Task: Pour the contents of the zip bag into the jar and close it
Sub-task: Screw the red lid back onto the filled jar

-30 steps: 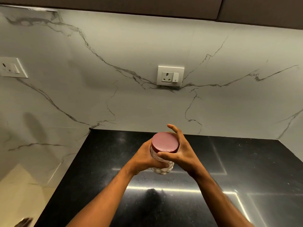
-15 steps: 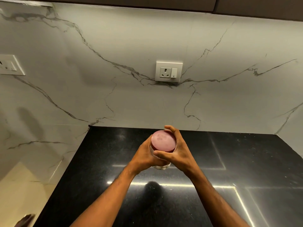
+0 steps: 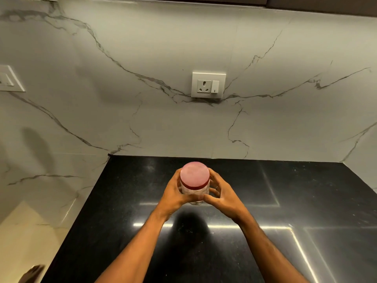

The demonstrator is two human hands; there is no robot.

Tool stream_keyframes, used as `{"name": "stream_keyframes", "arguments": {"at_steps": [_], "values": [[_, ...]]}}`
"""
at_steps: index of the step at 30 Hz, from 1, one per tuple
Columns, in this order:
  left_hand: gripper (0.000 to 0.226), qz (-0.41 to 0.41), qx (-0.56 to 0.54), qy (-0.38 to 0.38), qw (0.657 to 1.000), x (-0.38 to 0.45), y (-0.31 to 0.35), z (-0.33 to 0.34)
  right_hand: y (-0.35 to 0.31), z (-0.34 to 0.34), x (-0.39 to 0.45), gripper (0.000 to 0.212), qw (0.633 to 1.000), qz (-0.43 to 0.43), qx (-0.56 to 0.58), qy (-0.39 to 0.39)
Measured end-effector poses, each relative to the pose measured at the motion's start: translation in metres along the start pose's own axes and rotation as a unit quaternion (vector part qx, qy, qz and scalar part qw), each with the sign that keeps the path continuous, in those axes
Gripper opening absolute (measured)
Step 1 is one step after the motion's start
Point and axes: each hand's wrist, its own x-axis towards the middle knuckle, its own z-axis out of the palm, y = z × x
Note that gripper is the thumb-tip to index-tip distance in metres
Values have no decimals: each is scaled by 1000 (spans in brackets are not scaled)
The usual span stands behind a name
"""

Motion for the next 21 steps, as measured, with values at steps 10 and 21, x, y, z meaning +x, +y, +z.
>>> {"name": "stream_keyframes", "arguments": {"at_steps": [10,21], "values": [[92,-45,26,21,998,4,-37,9,43,12,3,71,998,28,-16,63],[88,-102,37,9,994,-3,-72,14,76,25,-8,70,995,69,-9,77]]}}
